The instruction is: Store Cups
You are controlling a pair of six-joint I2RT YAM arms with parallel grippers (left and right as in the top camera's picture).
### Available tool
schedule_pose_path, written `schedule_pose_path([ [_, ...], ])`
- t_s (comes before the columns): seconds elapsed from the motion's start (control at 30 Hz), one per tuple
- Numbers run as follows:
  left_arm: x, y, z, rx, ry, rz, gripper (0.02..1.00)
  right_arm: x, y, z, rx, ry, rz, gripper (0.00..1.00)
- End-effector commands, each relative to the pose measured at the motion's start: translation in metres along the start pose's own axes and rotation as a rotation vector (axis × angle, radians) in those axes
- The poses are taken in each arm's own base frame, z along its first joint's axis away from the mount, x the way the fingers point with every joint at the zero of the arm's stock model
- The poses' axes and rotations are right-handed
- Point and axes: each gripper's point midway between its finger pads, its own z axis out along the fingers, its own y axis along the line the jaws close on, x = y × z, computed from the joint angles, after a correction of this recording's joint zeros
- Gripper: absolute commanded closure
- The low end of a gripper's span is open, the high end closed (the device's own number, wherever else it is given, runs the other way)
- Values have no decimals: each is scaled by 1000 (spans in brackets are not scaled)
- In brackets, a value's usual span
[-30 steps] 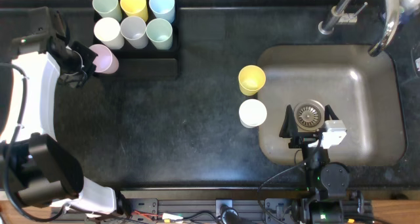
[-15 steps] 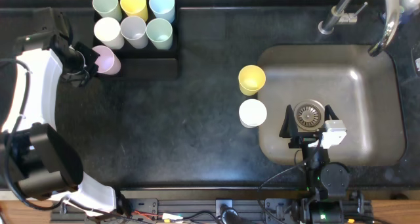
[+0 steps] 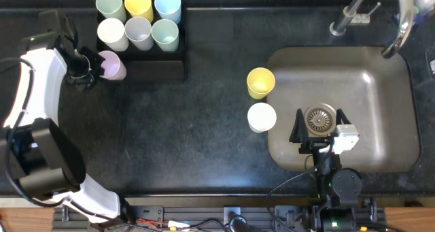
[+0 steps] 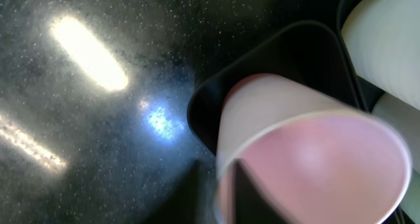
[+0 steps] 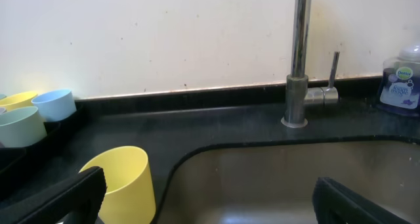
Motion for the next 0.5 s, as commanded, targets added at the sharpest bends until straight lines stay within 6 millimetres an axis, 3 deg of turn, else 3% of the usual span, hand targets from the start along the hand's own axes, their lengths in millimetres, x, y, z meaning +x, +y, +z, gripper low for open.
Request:
schedule_pose_path([
  [0.03,-2,6,6,-24,1,-8,18,4,2,0,-10,2,-7,3],
  [0.17,-4,4,-1,-9,-15,-6,20,4,2,0,-10,2,-6,5],
  [0.3,-7,-19,-37,81,-80,66,18,4,2,0,-10,2,-6,3],
  [0.4,1,-52,-70,179,-123,182,18,4,2,0,-10,2,-6,5],
  [0.5,28,-102,-105,277,-172,373,18,4,2,0,-10,2,-6,5],
])
